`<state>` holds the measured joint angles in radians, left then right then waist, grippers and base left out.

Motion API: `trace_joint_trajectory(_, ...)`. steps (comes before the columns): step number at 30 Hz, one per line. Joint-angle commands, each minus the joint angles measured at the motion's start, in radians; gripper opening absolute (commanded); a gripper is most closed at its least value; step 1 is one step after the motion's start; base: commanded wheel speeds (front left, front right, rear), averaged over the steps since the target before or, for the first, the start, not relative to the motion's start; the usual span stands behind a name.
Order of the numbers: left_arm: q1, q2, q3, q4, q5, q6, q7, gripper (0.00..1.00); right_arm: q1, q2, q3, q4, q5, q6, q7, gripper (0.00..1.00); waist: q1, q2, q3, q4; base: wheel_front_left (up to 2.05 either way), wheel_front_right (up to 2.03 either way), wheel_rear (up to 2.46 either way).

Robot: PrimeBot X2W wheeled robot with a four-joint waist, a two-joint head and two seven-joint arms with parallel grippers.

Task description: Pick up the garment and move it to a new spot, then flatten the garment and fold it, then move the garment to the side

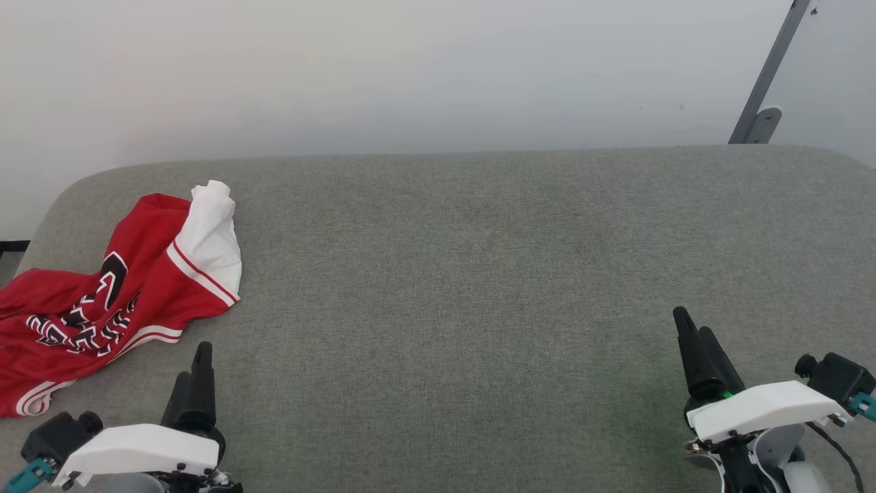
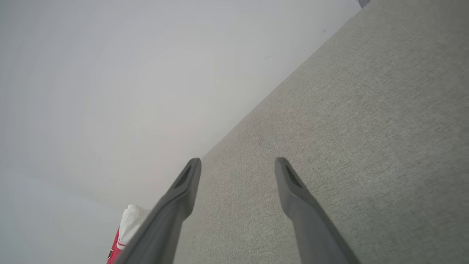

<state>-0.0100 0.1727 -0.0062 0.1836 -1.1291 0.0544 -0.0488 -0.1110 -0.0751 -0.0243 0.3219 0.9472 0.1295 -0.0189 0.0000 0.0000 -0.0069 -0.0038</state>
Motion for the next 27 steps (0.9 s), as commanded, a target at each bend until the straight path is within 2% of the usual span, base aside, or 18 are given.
trace_joint_trajectory(1, 0.0, 0.017, -0.004, -0.02, 0.039, 0.008, -0.013, 1.0, -0.025, -0.004, 0.002, -0.011, -0.045, 0.001, -0.014, 1.0, 0.0, 0.0, 0.0, 0.0, 0.0, 0.0, 0.0)
trace_joint_trajectory(27, 0.044, 0.034, 0.008, -0.05, 0.335, -0.035, -0.09, 1.0, -0.036, -0.005, 0.014, 0.002, -0.361, 0.001, -0.085, 1.0, 0.0, 0.0, -0.006, -0.002, 0.0, 0.0, 0.0)
